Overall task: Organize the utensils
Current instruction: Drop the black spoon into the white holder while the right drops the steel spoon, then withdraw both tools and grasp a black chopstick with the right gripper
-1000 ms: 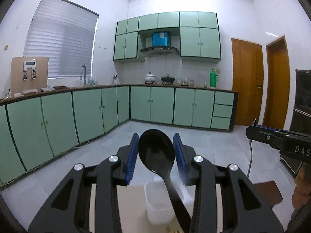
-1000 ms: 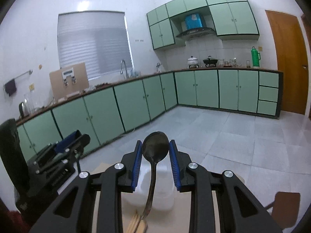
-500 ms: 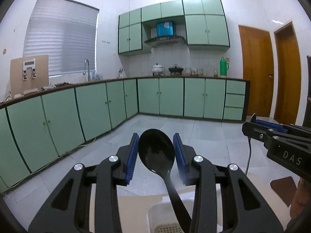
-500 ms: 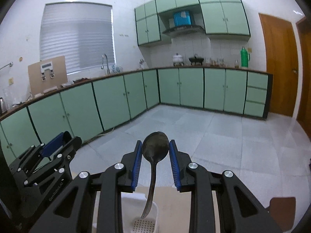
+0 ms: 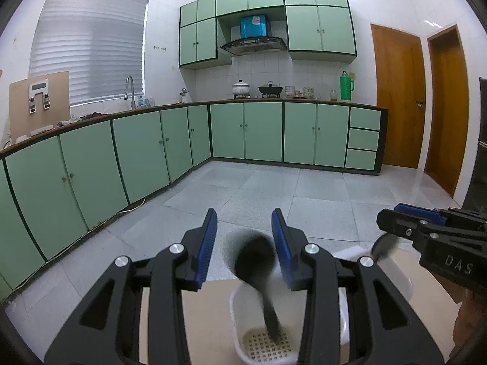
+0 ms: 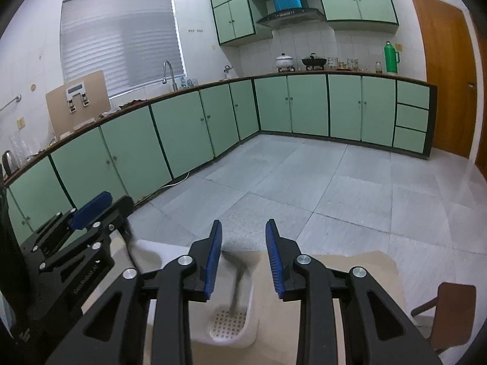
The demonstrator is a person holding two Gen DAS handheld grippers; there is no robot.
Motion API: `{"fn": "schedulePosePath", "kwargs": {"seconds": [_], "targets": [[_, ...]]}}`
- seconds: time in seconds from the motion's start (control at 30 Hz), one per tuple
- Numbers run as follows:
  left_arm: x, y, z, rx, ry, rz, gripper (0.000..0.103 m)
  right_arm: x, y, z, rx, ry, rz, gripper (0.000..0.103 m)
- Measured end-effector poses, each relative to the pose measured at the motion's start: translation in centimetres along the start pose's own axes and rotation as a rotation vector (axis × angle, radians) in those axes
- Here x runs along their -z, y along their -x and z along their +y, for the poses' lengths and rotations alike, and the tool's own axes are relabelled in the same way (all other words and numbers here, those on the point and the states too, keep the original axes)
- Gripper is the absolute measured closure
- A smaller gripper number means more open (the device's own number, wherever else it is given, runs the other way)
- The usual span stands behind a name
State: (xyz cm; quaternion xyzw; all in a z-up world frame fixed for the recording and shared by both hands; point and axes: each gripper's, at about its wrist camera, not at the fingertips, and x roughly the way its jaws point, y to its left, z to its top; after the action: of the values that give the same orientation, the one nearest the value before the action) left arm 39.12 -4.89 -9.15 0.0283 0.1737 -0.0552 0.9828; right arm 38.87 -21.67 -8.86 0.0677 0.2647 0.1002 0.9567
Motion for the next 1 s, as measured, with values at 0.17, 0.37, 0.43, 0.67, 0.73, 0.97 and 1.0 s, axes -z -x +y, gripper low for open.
{"fn": "schedulePosePath", "kwargs": {"seconds": [0.17,0.37,0.43,0.67,0.73,0.97,1.0], "targets": [[-0.2,2.6,0.8,0.008,0.019,-0.006,0.058,0.4,2.1,-0.5,0.005,-0.024,0.000,0.060],[1.6,8.2,1.6,0.016,0.048,0.030,0.042,3.8,7.1,-0.5,0.010,-0.042,0.015,0.033],[3.4,10.2,1.8,0.022,0.056,0.073,0.036,5.8,8.8,-0.2,0.022,-0.037,0.039,0.027],[11.6,15.3,2.3,0.049,0.084,0.310,0.030,14.6,13.7,1.5,0.019,-0.051,0.188,0.019],[13.9,16.6,2.6,0.036,0.073,0.370,0.030,16.6,14.8,1.9,0.028,-0.036,0.223,0.019],[18.0,19.9,3.5,0.019,0.061,0.471,0.030,22.0,17.8,3.6,0.037,-0.013,0.303,0.019],[18.6,20.3,3.4,0.015,0.059,0.483,0.030,22.5,18.0,3.6,0.039,-0.011,0.308,0.021]]}}
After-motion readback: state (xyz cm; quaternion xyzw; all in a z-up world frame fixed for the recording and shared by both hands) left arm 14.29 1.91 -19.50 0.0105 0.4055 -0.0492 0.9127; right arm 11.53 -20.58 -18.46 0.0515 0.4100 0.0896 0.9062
